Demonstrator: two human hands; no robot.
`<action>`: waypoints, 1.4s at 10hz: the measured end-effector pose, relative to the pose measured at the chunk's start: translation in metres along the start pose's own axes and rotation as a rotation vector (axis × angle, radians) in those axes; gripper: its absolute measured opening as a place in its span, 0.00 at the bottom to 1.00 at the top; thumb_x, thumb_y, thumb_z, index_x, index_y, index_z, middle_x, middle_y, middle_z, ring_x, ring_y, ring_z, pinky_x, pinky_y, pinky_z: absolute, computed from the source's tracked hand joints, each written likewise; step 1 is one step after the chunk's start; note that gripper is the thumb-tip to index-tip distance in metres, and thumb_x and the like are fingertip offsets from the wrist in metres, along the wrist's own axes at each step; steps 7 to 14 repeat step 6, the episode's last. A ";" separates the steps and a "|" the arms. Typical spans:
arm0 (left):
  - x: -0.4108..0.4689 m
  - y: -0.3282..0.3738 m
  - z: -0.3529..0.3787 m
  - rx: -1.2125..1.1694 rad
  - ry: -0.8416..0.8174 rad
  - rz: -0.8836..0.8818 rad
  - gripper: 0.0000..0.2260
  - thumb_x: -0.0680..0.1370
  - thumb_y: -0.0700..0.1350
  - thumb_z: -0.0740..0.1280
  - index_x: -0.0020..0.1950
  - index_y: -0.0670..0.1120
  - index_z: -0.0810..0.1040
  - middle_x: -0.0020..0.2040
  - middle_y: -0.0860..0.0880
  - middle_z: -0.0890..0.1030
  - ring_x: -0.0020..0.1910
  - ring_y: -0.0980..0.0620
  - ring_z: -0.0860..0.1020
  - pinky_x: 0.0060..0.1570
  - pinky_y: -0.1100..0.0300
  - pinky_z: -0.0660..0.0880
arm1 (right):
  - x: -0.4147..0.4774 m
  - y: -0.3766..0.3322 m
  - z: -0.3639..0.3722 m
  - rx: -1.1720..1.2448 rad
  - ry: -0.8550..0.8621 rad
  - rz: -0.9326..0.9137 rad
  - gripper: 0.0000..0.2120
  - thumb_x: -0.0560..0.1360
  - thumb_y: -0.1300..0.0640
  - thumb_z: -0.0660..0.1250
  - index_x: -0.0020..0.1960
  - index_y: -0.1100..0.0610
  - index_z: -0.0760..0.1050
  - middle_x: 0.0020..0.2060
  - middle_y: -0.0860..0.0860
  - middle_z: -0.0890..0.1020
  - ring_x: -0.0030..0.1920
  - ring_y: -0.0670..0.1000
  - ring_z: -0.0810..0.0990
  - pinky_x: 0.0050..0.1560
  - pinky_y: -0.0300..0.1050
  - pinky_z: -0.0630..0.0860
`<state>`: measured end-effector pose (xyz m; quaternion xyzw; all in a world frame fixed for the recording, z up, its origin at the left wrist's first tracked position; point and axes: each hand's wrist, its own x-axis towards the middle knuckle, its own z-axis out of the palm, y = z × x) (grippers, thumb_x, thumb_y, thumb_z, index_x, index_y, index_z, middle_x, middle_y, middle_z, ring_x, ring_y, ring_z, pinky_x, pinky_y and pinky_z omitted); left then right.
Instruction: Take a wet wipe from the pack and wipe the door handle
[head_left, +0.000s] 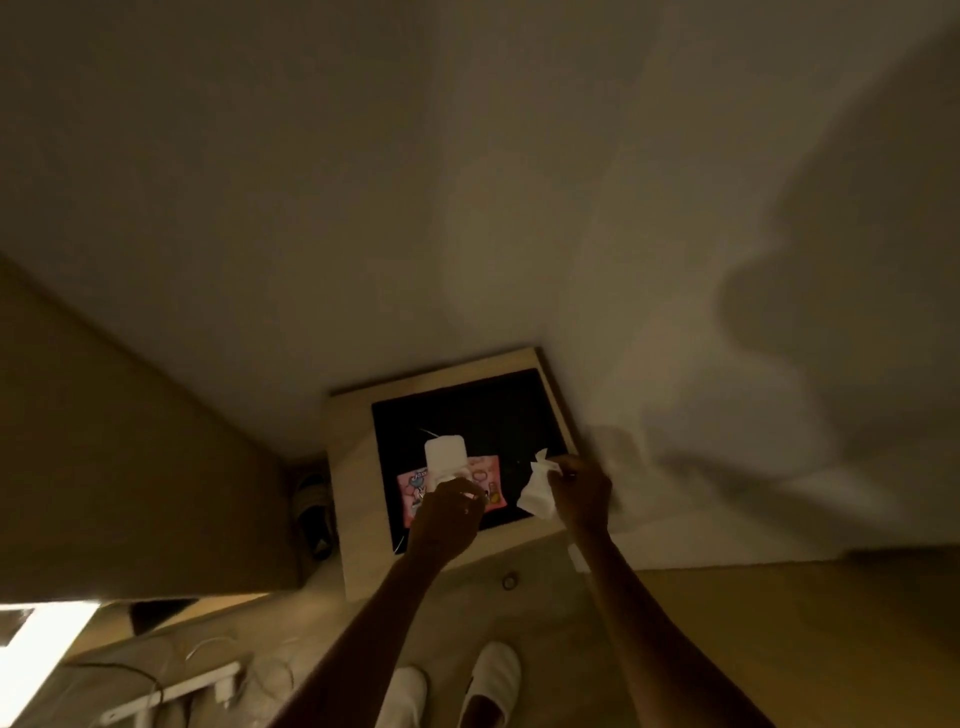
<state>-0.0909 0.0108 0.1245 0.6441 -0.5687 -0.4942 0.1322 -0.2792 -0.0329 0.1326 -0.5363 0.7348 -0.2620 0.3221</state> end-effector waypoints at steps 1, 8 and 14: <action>0.048 -0.029 0.008 0.147 0.087 -0.067 0.17 0.58 0.41 0.81 0.43 0.42 0.83 0.42 0.42 0.85 0.39 0.47 0.85 0.31 0.53 0.82 | 0.048 0.026 0.038 -0.020 -0.036 -0.002 0.05 0.75 0.61 0.68 0.49 0.60 0.82 0.43 0.55 0.84 0.44 0.52 0.82 0.38 0.33 0.71; -0.009 0.029 -0.042 0.221 0.380 -0.103 0.20 0.81 0.53 0.58 0.70 0.47 0.68 0.65 0.45 0.76 0.62 0.47 0.75 0.57 0.57 0.72 | 0.018 -0.026 0.009 -0.050 -0.168 -0.163 0.25 0.77 0.43 0.63 0.70 0.55 0.69 0.62 0.55 0.78 0.62 0.54 0.77 0.59 0.53 0.77; -0.009 0.029 -0.042 0.221 0.380 -0.103 0.20 0.81 0.53 0.58 0.70 0.47 0.68 0.65 0.45 0.76 0.62 0.47 0.75 0.57 0.57 0.72 | 0.018 -0.026 0.009 -0.050 -0.168 -0.163 0.25 0.77 0.43 0.63 0.70 0.55 0.69 0.62 0.55 0.78 0.62 0.54 0.77 0.59 0.53 0.77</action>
